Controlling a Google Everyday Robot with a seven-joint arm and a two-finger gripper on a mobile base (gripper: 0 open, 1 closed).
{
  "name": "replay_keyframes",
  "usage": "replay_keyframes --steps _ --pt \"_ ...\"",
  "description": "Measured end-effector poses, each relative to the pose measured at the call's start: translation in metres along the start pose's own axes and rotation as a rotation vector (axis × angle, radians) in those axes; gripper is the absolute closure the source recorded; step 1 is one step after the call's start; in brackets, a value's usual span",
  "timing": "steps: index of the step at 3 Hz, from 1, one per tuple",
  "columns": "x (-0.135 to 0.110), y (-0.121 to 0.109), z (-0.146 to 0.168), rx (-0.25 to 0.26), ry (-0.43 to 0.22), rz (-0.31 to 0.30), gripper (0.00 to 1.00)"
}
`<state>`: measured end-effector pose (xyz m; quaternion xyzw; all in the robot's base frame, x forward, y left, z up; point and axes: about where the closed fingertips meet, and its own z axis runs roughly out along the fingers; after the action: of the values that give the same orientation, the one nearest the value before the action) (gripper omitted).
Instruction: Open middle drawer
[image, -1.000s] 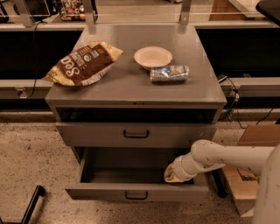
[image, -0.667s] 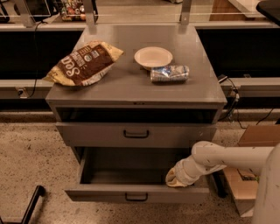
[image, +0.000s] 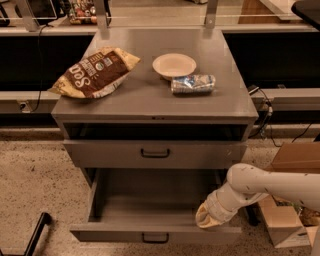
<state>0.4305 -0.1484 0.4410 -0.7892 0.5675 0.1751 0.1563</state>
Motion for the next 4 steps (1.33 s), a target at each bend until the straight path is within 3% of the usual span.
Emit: replay_keyframes --steps 2,4 --pt "-0.001 0.003 0.006 -0.024 -0.007 0.006 1.0" --pt "0.0 0.044 0.008 -0.12 -0.033 0.055 1.0"
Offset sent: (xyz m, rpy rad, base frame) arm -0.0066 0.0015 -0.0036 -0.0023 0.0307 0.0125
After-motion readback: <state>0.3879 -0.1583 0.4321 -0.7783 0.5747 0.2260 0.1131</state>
